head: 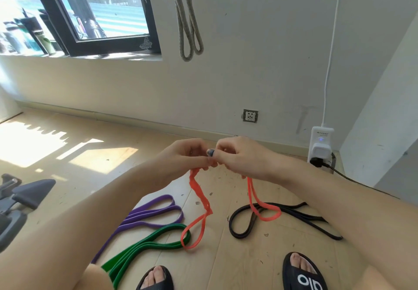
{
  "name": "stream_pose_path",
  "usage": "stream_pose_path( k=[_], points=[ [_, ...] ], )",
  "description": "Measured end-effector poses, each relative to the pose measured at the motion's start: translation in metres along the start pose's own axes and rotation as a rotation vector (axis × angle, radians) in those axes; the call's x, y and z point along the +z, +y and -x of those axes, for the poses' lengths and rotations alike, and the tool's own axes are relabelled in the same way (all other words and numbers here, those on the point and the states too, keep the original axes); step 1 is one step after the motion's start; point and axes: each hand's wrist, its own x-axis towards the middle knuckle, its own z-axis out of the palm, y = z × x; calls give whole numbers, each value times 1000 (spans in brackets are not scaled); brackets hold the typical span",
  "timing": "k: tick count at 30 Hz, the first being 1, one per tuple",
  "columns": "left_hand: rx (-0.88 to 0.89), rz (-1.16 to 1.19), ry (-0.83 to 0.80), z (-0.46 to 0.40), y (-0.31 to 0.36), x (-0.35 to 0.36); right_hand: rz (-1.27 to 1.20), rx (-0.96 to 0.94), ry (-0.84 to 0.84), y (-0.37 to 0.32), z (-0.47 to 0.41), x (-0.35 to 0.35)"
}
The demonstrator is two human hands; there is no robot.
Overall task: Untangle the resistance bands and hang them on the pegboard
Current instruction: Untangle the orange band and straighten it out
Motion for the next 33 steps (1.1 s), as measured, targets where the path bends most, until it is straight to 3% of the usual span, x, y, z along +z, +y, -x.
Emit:
stream_pose_path(
  k=[9,14,22,28,33],
  points=[
    [-135,132,-252,5,-8,-7,-25,-23,122,6,-1,-16],
    [-110,192,-162,7,-9,-12,-72,-8,125,8,0,-20],
    [-60,150,3,3,2,-7,-68,42,-34,0,7,-15],
    [-62,32,-37,3,-2,-2,-38,-16,-8,1,6,-14],
    [-71,83,-120,6,-4,-5,-108,-10,63,6,6,-21]
  ],
)
